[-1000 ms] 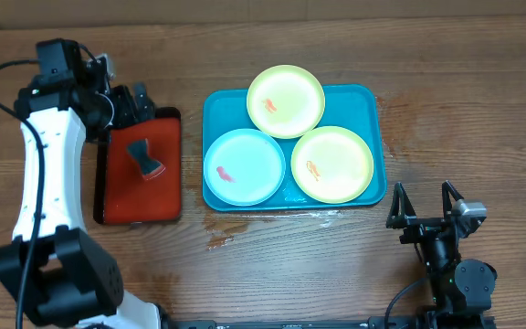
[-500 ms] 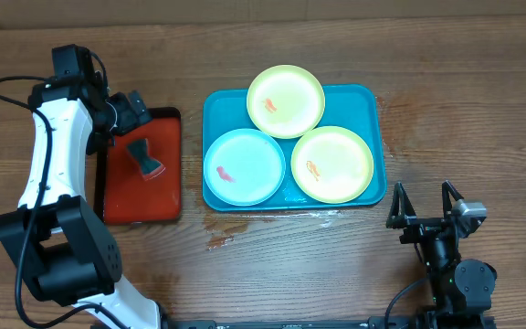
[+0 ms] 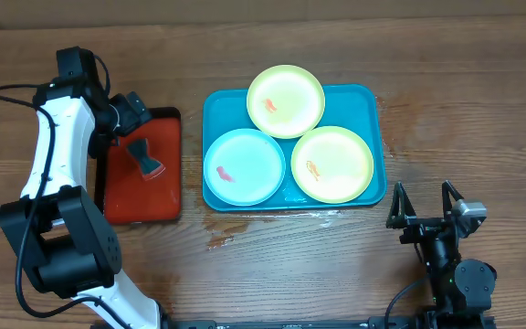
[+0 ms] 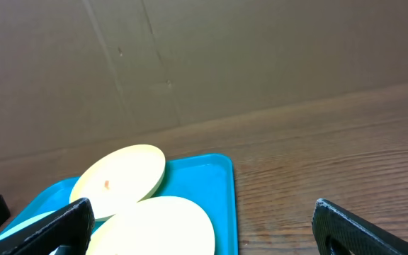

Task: Clean dirty plates on tray and stack at the side
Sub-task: 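Lower the left gripper and grasp the green-orange sponge in the red tray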

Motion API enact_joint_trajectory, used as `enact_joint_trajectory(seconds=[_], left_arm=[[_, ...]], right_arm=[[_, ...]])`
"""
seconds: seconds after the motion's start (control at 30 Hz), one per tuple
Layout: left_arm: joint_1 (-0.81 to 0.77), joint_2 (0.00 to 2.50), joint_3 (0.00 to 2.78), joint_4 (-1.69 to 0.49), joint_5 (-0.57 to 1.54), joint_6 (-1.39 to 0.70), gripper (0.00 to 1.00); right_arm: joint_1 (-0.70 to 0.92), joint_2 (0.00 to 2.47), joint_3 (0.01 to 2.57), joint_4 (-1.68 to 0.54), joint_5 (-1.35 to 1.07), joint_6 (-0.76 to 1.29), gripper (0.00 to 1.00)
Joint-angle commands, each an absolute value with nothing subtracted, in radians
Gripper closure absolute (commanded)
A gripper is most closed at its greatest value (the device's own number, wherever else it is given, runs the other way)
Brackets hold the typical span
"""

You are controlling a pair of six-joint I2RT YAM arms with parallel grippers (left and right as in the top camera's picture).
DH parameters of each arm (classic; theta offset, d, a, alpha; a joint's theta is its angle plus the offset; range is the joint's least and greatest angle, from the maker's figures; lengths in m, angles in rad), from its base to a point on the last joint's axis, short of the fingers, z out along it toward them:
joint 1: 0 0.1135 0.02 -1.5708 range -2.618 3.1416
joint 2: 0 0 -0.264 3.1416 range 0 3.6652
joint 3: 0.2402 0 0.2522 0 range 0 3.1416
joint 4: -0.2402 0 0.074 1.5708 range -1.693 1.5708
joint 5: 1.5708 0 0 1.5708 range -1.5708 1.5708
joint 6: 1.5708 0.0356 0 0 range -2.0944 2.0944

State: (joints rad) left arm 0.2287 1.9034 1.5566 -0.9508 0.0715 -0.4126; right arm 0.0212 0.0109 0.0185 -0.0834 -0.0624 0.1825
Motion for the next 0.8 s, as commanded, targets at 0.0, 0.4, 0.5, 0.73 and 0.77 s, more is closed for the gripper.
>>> enact_joint_trajectory(seconds=[0.0,0.4,0.5,0.73,0.77], left_arm=[[0.216,1.917,1.573,-0.945,0.134,-0.422,0.0],[0.189,2.052,1.572,-0.96,0.07,-0.427,0.0],[0.189,2.101,1.572,-0.956,0.071,-0.428,0.0],[0.19,2.139,1.573,-0.921,0.066,-0.435,0.37],[0.19,2.138,1.573,-0.915,0.066,-0.435,0.43]], right_arm=[[0.024,0.003,0.008,-0.08,-0.053,0.183,0.0],[0.024,0.003,0.008,-0.08,-0.053,0.183,0.0],[0.024,0.003,0.008,-0.08,-0.053,0.183,0.0],[0.024,0.003,0.008,-0.08,-0.053,0.183,0.0],[0.024,0.003,0.008,-0.08,-0.053,0.183,0.0]])
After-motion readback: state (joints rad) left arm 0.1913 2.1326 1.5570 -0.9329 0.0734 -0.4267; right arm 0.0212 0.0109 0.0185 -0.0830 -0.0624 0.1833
